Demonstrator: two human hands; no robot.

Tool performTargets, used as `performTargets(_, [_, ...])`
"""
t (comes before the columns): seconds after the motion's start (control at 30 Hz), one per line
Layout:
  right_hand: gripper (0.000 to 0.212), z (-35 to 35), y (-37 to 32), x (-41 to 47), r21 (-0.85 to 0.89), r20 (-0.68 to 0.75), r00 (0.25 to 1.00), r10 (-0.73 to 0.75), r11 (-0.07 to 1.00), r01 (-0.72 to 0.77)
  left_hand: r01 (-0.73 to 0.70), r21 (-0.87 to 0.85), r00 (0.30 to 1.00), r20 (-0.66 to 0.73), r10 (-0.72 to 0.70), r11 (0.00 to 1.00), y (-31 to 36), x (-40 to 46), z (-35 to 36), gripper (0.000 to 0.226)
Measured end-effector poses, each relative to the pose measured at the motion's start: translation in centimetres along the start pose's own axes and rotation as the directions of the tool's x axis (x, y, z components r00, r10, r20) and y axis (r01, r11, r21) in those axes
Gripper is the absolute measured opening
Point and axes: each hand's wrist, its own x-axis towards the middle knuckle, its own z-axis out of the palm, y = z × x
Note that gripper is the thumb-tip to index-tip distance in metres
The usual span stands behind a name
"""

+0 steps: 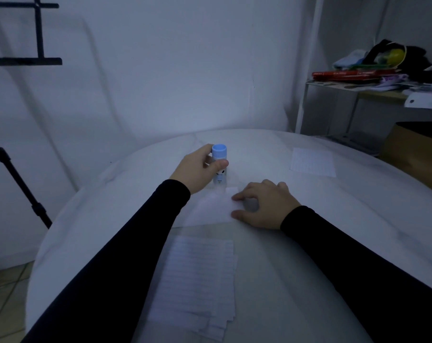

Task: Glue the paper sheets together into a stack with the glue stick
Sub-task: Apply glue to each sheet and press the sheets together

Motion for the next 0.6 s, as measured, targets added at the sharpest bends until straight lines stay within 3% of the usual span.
performTargets(0.6, [0.044,0.4,0.2,0.1,0.022,-0.033,0.999,-0.004,1.0,0.004,0.081,0.017,0.997,-0.002,-0.081,0.997,-3.3,-1.8,-4.8,0.008])
